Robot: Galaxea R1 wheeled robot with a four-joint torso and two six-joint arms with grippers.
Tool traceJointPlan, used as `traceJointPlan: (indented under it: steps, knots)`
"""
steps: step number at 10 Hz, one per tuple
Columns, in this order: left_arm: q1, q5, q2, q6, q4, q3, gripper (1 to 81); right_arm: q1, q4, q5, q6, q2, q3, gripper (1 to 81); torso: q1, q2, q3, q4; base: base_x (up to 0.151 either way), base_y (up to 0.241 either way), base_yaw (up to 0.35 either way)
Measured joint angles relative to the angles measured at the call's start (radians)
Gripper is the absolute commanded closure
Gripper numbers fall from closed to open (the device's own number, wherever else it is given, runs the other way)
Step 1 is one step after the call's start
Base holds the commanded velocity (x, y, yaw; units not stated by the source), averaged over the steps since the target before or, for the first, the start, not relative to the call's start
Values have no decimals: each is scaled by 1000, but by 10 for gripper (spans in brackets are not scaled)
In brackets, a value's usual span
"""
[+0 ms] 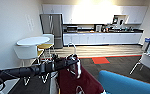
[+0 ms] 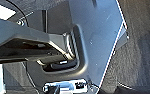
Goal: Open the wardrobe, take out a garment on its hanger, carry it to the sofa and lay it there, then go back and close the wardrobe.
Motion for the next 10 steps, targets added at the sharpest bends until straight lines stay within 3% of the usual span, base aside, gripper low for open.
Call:
traceJointPlan:
  steps: [10]
  knots:
    - [11,0,-9,0,6,1,811,3,0,-3,0,-1,0,10,0,0,0,0,0,0,-303]
